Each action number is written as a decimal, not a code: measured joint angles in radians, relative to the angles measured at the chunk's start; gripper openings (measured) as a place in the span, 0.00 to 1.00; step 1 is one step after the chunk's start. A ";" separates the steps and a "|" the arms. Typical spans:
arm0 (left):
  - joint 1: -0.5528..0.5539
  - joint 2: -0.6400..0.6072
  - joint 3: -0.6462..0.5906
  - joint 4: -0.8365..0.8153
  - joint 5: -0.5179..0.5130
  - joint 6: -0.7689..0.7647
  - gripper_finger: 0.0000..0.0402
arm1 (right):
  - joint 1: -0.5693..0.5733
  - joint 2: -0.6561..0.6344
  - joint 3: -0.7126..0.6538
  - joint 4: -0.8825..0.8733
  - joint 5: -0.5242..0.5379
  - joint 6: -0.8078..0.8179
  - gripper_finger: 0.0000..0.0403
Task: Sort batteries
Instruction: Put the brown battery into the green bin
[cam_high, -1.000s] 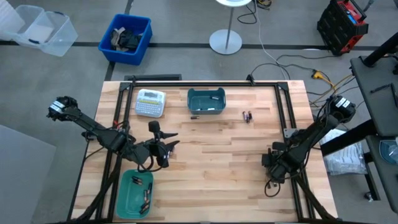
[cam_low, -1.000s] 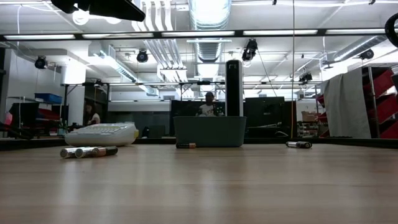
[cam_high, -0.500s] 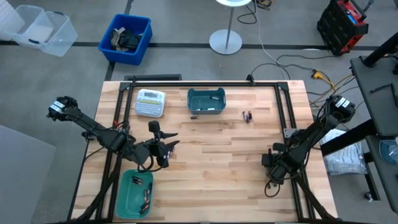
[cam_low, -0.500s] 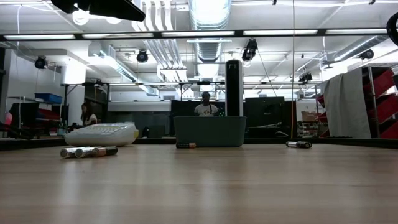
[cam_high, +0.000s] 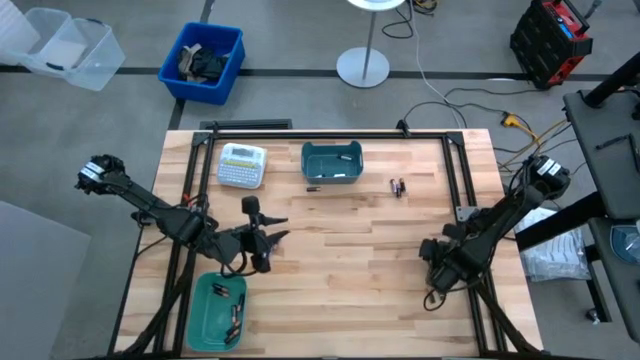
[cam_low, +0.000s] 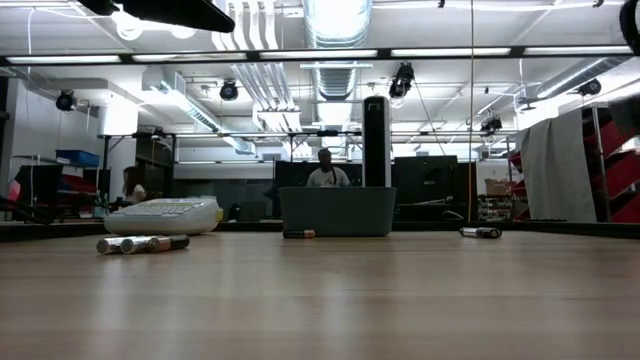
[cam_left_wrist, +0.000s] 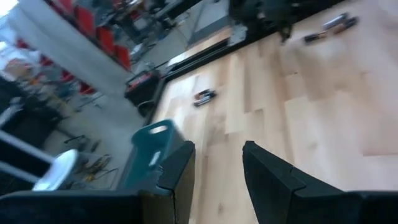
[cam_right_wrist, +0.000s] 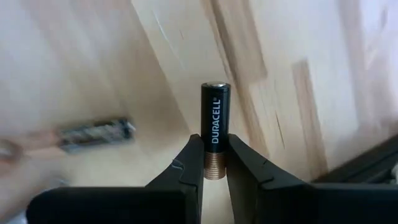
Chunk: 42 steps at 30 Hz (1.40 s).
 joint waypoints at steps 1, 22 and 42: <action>0.000 0.000 0.000 0.004 0.031 -0.001 0.29 | -0.001 0.000 0.020 -0.006 0.034 0.011 0.09; 0.005 0.011 0.000 0.088 0.265 -0.189 0.29 | -0.441 0.095 0.354 0.838 0.200 -1.048 0.08; 0.051 0.129 0.000 0.251 0.264 -0.023 0.29 | -0.481 0.428 0.691 0.876 0.181 -1.318 0.09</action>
